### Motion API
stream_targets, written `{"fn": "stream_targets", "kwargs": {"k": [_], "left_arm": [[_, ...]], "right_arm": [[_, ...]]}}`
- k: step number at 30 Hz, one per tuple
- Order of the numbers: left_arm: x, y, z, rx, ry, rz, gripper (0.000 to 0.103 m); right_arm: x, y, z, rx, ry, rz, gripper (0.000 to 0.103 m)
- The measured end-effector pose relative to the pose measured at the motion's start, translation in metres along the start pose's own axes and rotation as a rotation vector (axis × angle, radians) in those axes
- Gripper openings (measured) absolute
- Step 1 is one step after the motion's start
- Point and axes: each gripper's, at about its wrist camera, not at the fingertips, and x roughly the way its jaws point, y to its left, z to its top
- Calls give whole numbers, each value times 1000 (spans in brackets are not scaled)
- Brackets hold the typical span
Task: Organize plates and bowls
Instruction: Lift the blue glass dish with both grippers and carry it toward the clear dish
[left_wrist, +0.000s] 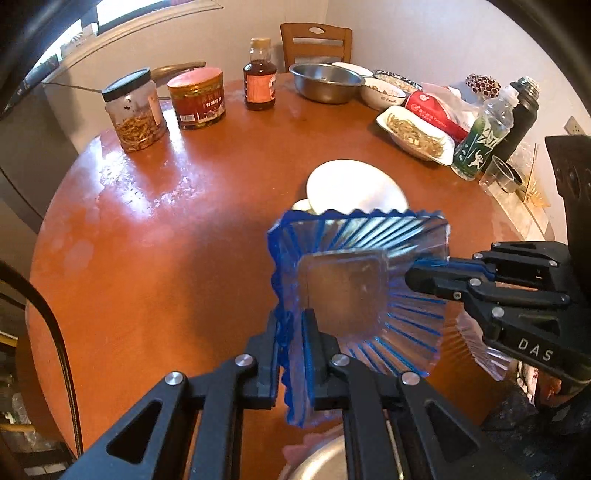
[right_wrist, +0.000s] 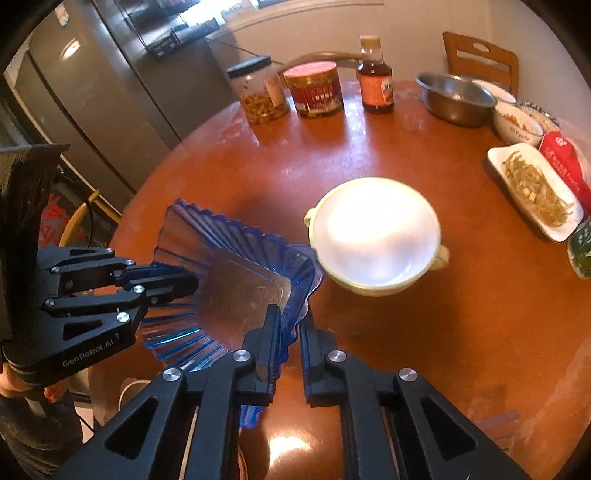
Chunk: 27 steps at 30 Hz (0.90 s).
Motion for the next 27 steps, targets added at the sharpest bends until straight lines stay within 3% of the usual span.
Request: {"fn": "stream_targets", "kwargs": {"k": [16,27], "left_arm": [[-36,-92,-13,6,-50,6,11],[-28,-168,-26,44,-42,-41,11]], "right_arm": [[-85,-38,-29,2,-97,22,7],[-129,-85,-74,15,-103,-11,8]]}}
